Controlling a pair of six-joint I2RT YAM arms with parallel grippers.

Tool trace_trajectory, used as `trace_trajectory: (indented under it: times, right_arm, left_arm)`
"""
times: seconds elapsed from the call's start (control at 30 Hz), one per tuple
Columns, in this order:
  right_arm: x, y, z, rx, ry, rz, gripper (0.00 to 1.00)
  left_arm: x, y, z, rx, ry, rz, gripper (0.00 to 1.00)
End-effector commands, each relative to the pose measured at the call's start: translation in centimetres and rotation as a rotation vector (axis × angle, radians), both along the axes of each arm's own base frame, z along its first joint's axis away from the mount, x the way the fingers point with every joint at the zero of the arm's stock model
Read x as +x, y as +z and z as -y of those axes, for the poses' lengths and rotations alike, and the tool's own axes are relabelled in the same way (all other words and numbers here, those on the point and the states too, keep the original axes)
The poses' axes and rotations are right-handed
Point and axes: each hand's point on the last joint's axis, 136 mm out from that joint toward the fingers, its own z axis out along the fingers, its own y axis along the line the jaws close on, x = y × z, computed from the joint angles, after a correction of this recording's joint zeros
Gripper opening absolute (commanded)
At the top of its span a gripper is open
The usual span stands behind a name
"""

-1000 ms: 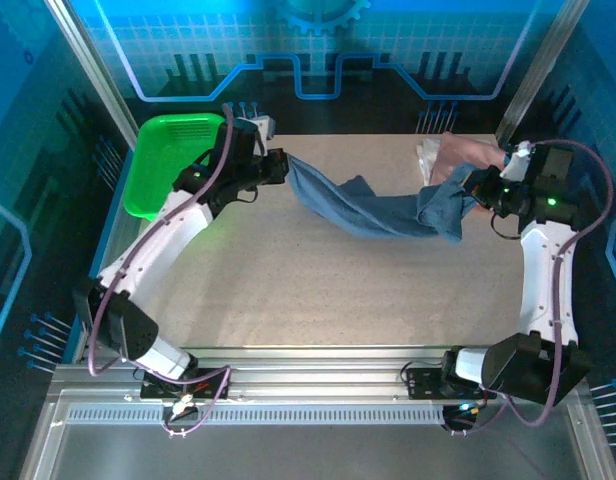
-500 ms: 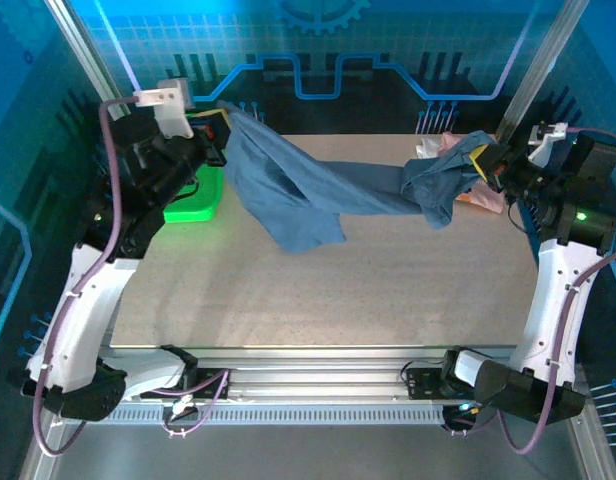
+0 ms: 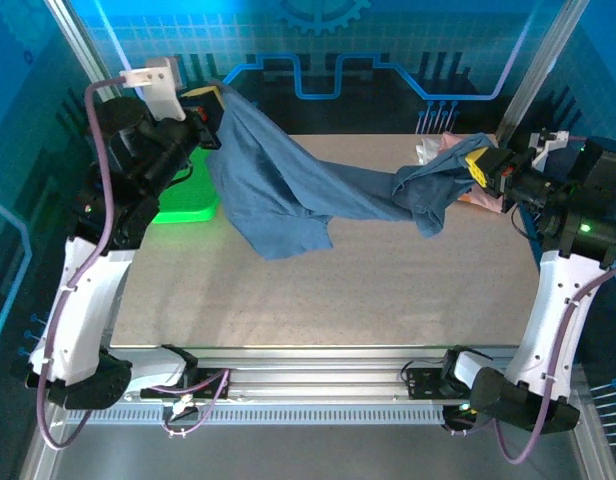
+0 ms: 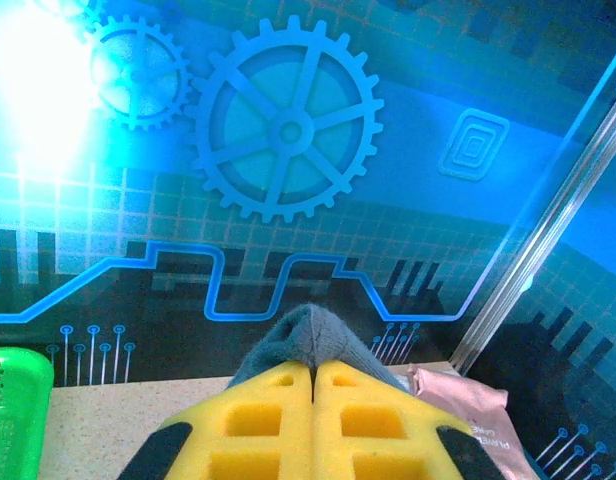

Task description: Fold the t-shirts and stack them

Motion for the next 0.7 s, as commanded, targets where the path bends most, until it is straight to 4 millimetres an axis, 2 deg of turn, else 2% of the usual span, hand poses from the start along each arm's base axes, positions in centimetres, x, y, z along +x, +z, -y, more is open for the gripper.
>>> trace_trajectory:
  times: [0.0, 0.07, 0.17, 0.23, 0.27, 0.3, 0.33, 0.37, 0.4, 0.43, 0.47, 0.5, 0.53, 0.6, 0.67]
  right_arm:
    - [0.3, -2.9, -0.7, 0.06, 0.03, -0.119, 0.0]
    - [1.3, -4.9, -0.6, 0.066, 0.027, -0.169, 0.0]
    - [4.3, -9.3, -0.4, 0.058, 0.031, -0.257, 0.0]
    - [7.0, -12.1, -0.3, 0.044, 0.042, -0.283, 0.03]
    - [8.8, -14.8, 0.2, 0.029, 0.031, -0.345, 0.07]
    - [10.4, -16.5, 0.7, 0.005, 0.024, -0.365, 0.1]
    - [12.4, -18.6, 1.7, -0.042, 0.008, -0.378, 0.18]
    - [14.0, -20.7, 2.8, -0.072, -0.018, -0.418, 0.29]
    - [16.3, -22.3, 4.0, -0.099, -0.034, -0.414, 0.39]
    - [17.9, -23.3, 4.9, -0.119, -0.041, -0.401, 0.45]
    - [20.2, -25.3, 6.7, -0.145, -0.081, -0.42, 0.52]
    - [21.4, -25.8, 7.4, -0.149, -0.093, -0.423, 0.54]
    - [22.6, -25.3, 7.6, -0.164, -0.082, -0.391, 0.57]
    - [23.0, -24.0, 7.1, -0.273, -0.054, -0.36, 0.62]
    - [21.4, -22.6, 5.4, -0.374, 0.027, -0.347, 0.63]
  left_arm:
    - [1.6, 0.8, -0.5, 0.038, 0.045, 0.032, 0.0]
    - [3.8, -0.7, -0.5, 0.039, 0.053, 0.002, 0.0]
    - [9.3, -4.8, 0.0, 0.041, 0.032, -0.088, 0.0]
    - [13.4, -8.5, 0.7, 0.056, 0.001, -0.16, 0.0]
    - [16.3, -11.5, 1.1, 0.05, -0.018, -0.217, 0.0]
    - [18.5, -13.5, 1.5, 0.035, -0.042, -0.25, 0.0]
    - [21.1, -16.5, 2.2, 0.011, -0.079, -0.3, 0.0]
    - [23.1, -18.5, 2.4, -0.023, -0.091, -0.335, 0.14]
    - [24.9, -19.9, 2.7, -0.084, -0.117, -0.357, 0.46]
    - [26.5, -21.2, 2.8, -0.145, -0.131, -0.378, 0.62]
    - [27.9, -22.1, 2.7, -0.223, -0.137, -0.405, 0.7]
    - [28.4, -22.1, 2.8, -0.26, -0.146, -0.413, 0.84]
    - [28.2, -21.5, 3.1, -0.273, -0.153, -0.414, 0.99]
    - [26.6, -20.6, 3.2, -0.264, -0.15, -0.436, 0.99]
    - [23.7, -21.4, 3.0, -0.256, -0.141, -0.525, 0.99]
